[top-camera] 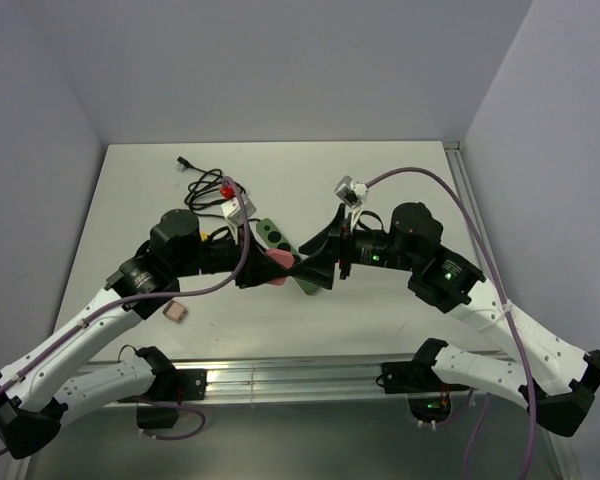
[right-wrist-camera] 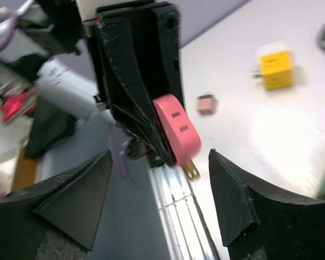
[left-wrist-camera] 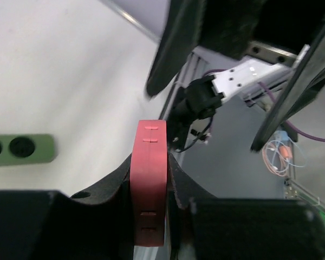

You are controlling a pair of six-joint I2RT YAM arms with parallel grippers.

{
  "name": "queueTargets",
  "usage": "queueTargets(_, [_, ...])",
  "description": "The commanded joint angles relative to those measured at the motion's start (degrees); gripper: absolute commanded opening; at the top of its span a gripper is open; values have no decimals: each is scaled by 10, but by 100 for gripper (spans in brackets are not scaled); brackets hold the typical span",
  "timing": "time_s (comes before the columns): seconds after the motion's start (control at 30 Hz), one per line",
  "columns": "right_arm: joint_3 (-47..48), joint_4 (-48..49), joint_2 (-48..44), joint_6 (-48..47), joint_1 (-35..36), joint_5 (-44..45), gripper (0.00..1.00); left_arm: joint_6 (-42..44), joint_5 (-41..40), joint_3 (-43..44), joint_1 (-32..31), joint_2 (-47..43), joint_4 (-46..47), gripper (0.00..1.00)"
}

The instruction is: Insert the plug

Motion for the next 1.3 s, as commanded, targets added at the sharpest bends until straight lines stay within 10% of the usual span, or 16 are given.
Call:
queueTargets(0.0, [9, -52, -36, -27, -12, 129, 79, 31, -7, 30, 45, 4, -50, 0])
queueTargets(0.73, [-204, 38, -23, -14, -22, 101, 73, 291, -131, 155, 389, 227, -293, 0])
queueTargets(1.27, [-245, 71, -1, -9, -22, 42, 72, 378, -288, 225, 398, 366, -332, 0])
